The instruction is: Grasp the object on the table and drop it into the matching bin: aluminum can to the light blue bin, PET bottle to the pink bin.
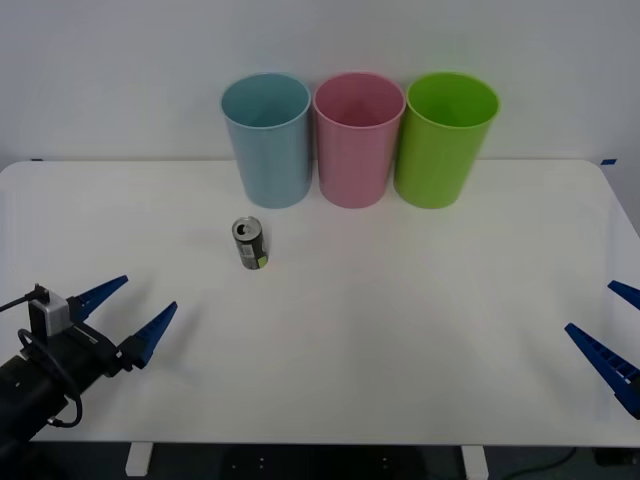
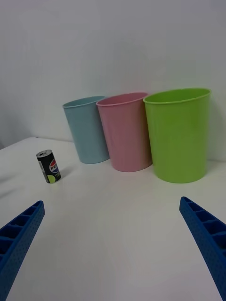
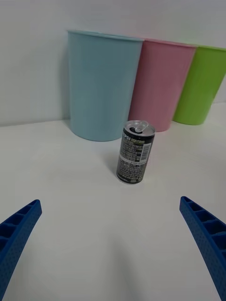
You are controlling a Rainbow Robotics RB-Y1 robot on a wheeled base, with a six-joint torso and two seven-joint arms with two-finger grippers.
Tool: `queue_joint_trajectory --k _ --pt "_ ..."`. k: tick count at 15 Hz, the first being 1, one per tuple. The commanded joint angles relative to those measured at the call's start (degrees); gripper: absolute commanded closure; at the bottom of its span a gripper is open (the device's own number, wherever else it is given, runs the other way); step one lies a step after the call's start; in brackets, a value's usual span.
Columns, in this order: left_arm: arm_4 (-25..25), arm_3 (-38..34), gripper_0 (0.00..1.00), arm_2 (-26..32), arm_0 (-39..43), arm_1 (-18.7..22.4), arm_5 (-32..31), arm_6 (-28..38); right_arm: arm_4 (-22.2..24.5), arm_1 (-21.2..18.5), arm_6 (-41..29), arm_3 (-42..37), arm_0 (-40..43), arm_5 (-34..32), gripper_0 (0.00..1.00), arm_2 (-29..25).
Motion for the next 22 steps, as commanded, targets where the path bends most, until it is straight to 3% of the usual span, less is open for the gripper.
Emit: queue_joint_trajectory --k 1,4,9,14,22 --pt "0.00 1.97 0.00 -1.05 -2.15 -0.27 -0.01 -1.06 0.00 0.00 0.00 0.00 0.00 0.00 0.00 0.00" --pt "-1.93 3.72 0.00 -1.14 -4.17 -2.55 -0.01 -2.47 0.00 0.00 0.00 0.00 0.00 0.00 0.00 0.00" --pt "-2.55 9.35 0.00 -1.14 -7.86 -6.16 -0.01 -10.20 0.00 0.00 0.00 0.00 0.00 0.00 0.00 0.00" --pt "-5.54 11.28 0.00 -1.23 -10.41 -8.97 2.45 -9.41 0.00 0.00 0.00 0.00 0.00 0.00 0.00 0.00" --pt "-4.22 22.71 0.00 -1.67 -19.02 -11.70 6.23 -9.41 0.00 0.00 0.00 0.00 0.00 0.00 0.00 0.00"
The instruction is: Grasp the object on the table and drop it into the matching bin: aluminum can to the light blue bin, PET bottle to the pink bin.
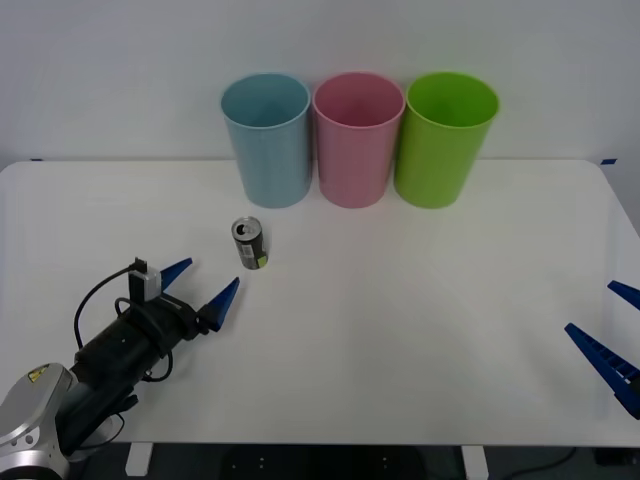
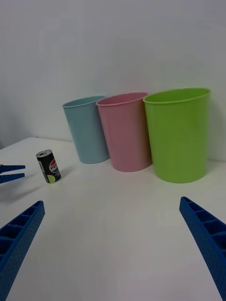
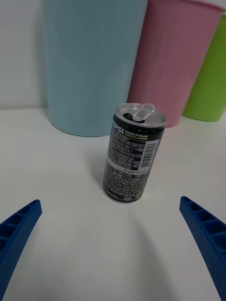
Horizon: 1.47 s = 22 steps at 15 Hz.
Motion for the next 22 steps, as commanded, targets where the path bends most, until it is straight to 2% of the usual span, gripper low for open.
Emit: queue_joint_trajectory --k 1,10,19,22 --pt "0.04 0.78 0.00 -0.39 -1.46 -1.72 2.60 -0.25 0.00 0.00 0.00 0.00 0.00 0.00 0.00 0.00" --pt "-4.00 1.31 0.00 -0.74 -5.15 -6.82 8.75 -0.95 0.00 0.00 0.00 0.00 0.00 0.00 0.00 0.00" --pt "-6.46 11.95 0.00 1.02 -14.91 -7.96 11.21 -1.66 0.00 0.00 0.00 0.00 0.00 0.00 0.00 0.00" --pt "-6.81 12.30 0.00 1.02 -15.44 -8.22 12.09 -1.74 0.00 0.00 0.00 0.00 0.00 0.00 0.00 0.00"
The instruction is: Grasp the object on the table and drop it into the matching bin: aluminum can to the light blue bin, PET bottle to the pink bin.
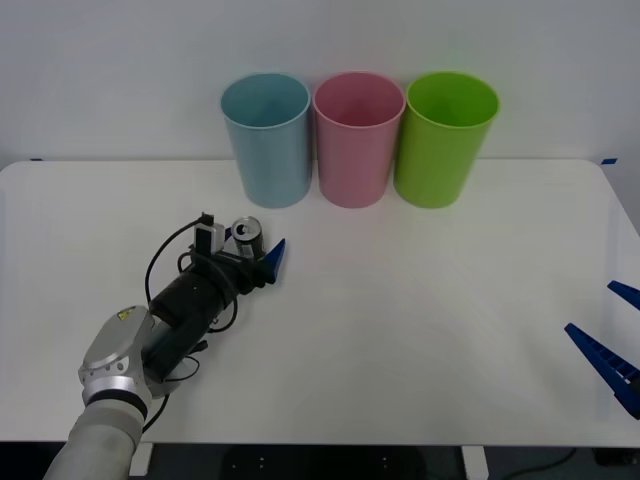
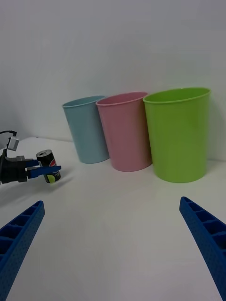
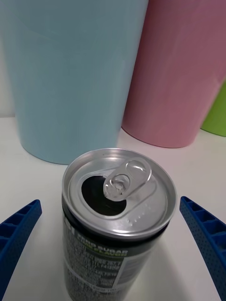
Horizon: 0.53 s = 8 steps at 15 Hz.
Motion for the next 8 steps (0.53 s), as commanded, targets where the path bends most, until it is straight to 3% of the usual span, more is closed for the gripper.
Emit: queue_joint_trajectory --k 1,4,5,6,8 --pt "-0.24 0.14 0.00 0.01 -0.03 -0.15 0.32 -0.09 0.00 0.00 0.00 0.00 0.00 0.00 0.00 0.00" --pt "-0.24 0.05 0.00 -0.07 -0.12 -0.15 0.32 -0.09 0.00 0.00 0.00 0.00 0.00 0.00 0.00 0.00" --pt "-0.24 0.05 0.37 -0.07 -0.03 -0.15 0.32 -0.09 0.00 0.00 0.00 0.00 0.00 0.00 0.00 0.00" --pt "-0.24 0.05 0.86 -0.07 -0.03 -0.15 0.32 -0.26 0.00 0.00 0.00 0.00 0.00 0.00 0.00 0.00" --pt "-0.24 0.05 1.00 -0.16 -0.12 -0.15 0.32 -0.62 0.00 0.00 0.00 0.00 0.00 0.00 0.00 0.00"
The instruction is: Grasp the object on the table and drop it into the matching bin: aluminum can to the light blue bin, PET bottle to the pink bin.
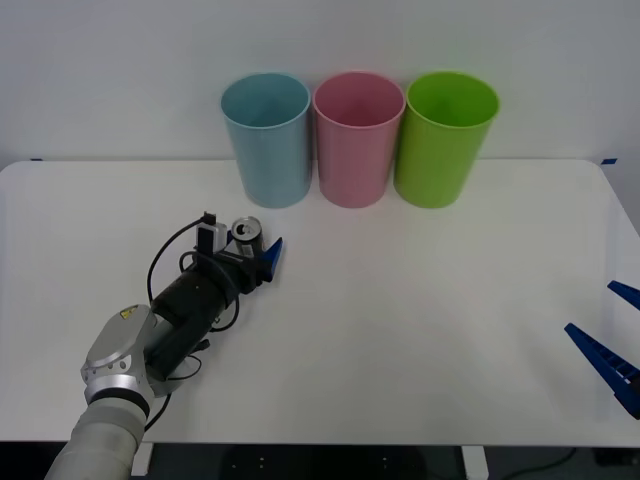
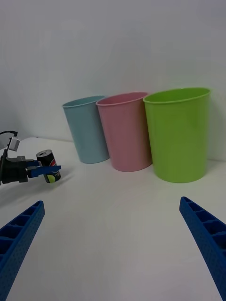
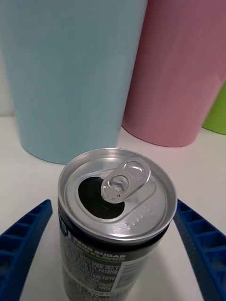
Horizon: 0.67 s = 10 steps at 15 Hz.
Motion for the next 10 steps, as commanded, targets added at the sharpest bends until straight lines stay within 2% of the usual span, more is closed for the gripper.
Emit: queue_joint_trajectory --k 1,5,10 --pt "0.00 -0.03 1.00 -0.18 -0.06 0.00 -0.01 -0.43 0.00 0.00 0.00 0.00 0.00 0.00 0.00 0.00" --pt "0.35 -0.03 1.00 -0.62 -0.06 0.00 0.34 -0.08 0.00 0.00 0.00 0.00 0.00 0.00 0.00 0.00" --pt "3.69 -0.29 1.00 -0.71 0.12 1.32 0.16 -0.16 0.00 0.00 0.00 0.00 0.00 0.00 0.00 0.00"
